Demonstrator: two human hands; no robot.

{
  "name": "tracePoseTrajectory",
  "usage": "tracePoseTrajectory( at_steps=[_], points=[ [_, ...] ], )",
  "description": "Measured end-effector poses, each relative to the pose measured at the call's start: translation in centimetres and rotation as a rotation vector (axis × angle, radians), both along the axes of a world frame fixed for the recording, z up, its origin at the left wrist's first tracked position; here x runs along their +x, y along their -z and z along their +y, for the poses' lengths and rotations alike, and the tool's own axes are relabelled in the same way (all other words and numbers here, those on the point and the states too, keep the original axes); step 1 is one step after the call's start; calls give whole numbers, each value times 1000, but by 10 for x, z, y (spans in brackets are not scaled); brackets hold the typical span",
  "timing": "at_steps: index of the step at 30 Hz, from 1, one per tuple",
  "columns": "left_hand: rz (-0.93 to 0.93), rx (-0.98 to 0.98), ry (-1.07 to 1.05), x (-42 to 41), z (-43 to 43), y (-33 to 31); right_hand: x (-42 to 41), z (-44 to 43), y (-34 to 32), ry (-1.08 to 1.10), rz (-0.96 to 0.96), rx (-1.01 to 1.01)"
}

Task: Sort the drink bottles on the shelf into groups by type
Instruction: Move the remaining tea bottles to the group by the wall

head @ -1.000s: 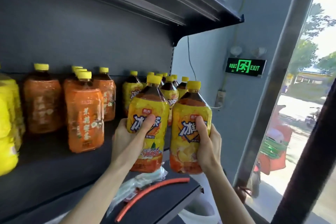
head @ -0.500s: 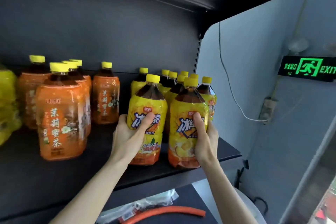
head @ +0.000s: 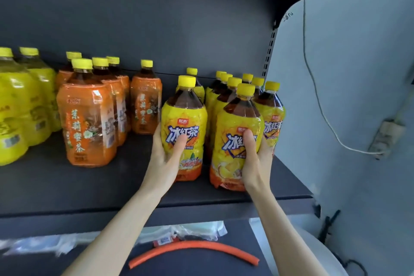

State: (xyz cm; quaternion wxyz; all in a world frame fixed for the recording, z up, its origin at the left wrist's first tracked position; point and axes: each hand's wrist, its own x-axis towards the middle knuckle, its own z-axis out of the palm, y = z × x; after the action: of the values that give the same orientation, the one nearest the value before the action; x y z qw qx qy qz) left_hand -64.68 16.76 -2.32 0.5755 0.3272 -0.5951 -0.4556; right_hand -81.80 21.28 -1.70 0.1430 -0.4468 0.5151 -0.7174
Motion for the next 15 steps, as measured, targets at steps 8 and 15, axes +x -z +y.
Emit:
tracePoseTrajectory(
  at_steps=[8,15],
  points=[
    [-84,89,82,-8,-37,-8,-4,-10,1,32,-12,-3],
    [-99,104,91,-28,-73,-12,-5,-17,5,56,-8,-52]
  ],
)
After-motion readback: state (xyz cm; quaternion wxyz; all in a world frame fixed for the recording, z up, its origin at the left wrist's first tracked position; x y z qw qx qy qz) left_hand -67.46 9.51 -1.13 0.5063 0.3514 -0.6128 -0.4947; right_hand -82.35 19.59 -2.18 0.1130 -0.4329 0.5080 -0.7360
